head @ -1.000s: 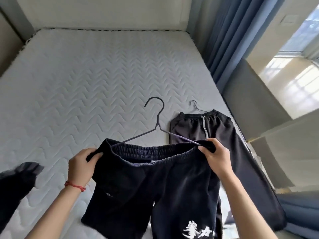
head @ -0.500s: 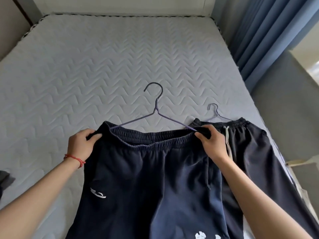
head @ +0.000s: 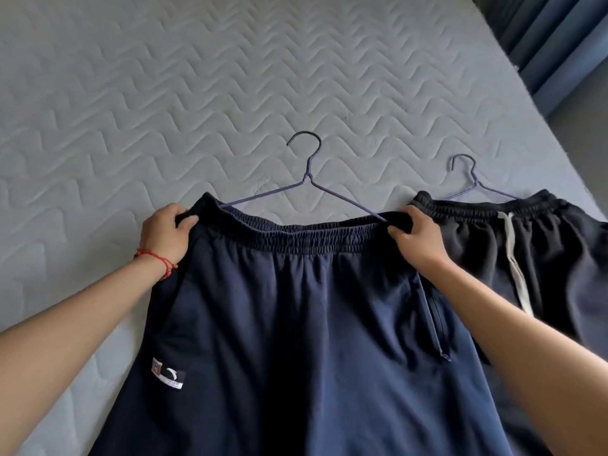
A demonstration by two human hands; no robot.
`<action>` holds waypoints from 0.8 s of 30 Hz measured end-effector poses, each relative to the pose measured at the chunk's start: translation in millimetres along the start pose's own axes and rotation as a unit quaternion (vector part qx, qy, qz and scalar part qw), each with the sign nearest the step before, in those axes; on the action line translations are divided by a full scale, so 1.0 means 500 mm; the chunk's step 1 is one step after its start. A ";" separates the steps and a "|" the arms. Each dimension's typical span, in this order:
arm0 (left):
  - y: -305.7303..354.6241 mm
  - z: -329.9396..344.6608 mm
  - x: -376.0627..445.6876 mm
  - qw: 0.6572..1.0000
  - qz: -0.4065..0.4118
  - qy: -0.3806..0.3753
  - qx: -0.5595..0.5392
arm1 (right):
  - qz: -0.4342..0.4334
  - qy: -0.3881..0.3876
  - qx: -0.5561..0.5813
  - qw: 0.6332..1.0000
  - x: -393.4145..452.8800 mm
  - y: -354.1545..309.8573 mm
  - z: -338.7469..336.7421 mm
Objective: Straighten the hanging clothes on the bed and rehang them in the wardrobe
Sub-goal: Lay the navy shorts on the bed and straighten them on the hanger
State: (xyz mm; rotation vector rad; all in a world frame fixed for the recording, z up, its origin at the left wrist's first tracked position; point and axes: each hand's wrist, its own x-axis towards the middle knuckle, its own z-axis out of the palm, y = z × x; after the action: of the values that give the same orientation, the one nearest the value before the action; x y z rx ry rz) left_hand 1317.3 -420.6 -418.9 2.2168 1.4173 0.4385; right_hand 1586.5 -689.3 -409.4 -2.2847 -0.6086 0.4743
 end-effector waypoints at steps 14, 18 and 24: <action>-0.085 0.134 0.107 0.994 -0.055 -0.046 0.082 | -0.003 -0.010 -0.112 0.994 0.132 0.028 0.108; -0.086 0.139 0.131 0.994 -0.039 -0.051 0.085 | -0.002 -0.005 -0.115 0.993 0.146 0.029 0.115; -0.092 0.089 0.127 0.987 -0.081 -0.081 -0.112 | -0.003 -0.035 -0.097 0.995 0.134 0.023 0.088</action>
State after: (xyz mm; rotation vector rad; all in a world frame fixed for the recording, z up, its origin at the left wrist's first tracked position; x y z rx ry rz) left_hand 1331.0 -356.0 -480.6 1.8974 1.3760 0.3354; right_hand 1623.0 -635.9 -458.1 -2.4566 -0.7234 0.5139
